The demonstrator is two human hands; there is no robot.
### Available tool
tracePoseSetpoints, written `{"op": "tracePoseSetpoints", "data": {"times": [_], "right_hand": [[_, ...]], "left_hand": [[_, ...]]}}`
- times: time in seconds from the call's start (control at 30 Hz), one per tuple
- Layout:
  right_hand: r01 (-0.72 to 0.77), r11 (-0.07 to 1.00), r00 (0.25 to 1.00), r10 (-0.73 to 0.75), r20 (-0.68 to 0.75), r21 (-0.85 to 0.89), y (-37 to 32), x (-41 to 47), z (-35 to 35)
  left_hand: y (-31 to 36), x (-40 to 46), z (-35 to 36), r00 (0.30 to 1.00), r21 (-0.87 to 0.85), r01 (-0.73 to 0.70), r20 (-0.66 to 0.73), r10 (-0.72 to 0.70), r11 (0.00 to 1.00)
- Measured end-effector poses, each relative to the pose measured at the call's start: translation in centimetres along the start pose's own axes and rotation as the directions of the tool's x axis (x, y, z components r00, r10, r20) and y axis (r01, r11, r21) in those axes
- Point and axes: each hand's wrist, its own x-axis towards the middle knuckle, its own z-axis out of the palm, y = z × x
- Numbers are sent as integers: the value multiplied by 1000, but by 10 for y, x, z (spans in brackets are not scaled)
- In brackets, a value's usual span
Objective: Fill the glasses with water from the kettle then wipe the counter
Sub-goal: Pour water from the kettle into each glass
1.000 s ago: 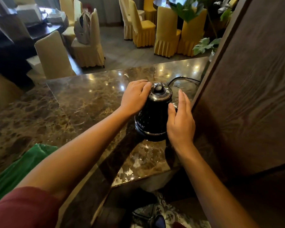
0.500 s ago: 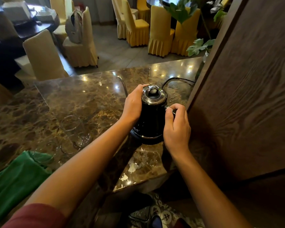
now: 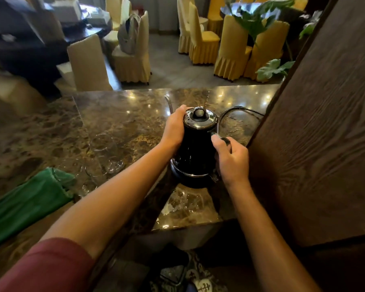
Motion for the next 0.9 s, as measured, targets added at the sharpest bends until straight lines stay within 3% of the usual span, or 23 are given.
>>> {"op": "tracePoseSetpoints", "data": {"times": [0.17,0.27,0.4,0.57,0.77,0.9], "right_hand": [[-146,955,970,88,226,257,-27,-13,-14],[-103,952,950,9,311,288,-44,-28,-21],[12,939,925,-141,353,345,-64,-51,-23],[77,935,893,-218,394,346,-80,-70,-14],[102,932,896,-238,375,349,-96,-73,-6],[38,922,905,-195,379,385,-101,-82,2]], "left_hand": [[28,-28,-3,985,71,-164,-47,167,984],[49,-48,-10,965,45,-252,-68,255,967],[72,-79,-26,914,11,-400,-69,400,916],[84,-111,-51,887,18,-441,-145,439,897],[80,-145,-80,882,65,-449,-127,453,891],[67,-162,-112,878,119,-458,-92,469,881]]}}
